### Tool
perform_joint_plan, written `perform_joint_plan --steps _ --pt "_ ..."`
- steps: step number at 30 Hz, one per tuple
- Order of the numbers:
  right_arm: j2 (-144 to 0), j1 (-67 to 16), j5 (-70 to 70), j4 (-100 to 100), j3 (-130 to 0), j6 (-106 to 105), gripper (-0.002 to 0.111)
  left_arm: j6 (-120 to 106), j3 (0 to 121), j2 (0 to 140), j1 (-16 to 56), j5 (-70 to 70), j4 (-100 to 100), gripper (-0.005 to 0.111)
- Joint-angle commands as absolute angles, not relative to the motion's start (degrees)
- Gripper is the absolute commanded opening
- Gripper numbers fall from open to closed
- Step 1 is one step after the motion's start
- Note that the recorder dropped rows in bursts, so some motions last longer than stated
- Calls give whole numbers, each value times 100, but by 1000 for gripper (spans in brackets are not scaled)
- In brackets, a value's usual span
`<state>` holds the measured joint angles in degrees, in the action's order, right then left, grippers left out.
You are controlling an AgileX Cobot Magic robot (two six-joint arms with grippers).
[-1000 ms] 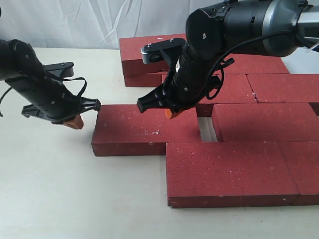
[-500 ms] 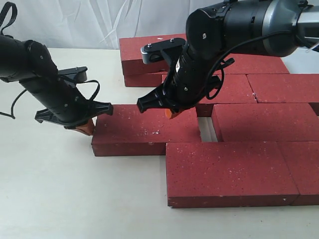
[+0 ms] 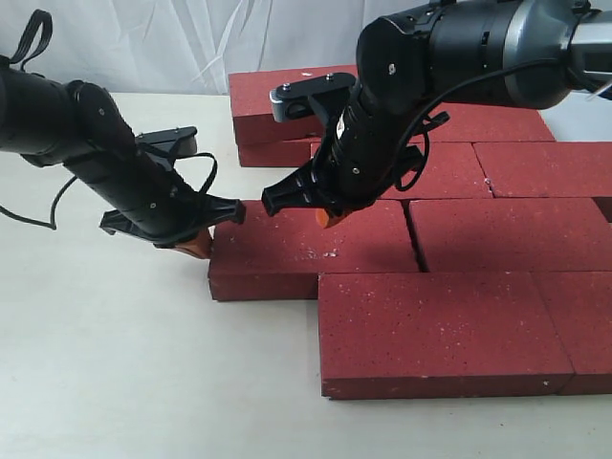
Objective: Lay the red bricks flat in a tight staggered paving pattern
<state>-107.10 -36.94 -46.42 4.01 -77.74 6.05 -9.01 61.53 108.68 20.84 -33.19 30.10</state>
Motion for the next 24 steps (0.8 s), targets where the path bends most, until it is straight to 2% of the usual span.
perform_joint_plan --steps 1,24 --pt "-10656 -3667 -4597 401 -7779 615 -1 -915 6165 10875 2180 -3133 3194 0" --pt "-10656 -3667 -4585 413 -7779 615 -1 -967 6165 10875 2180 -3097 3591 0"
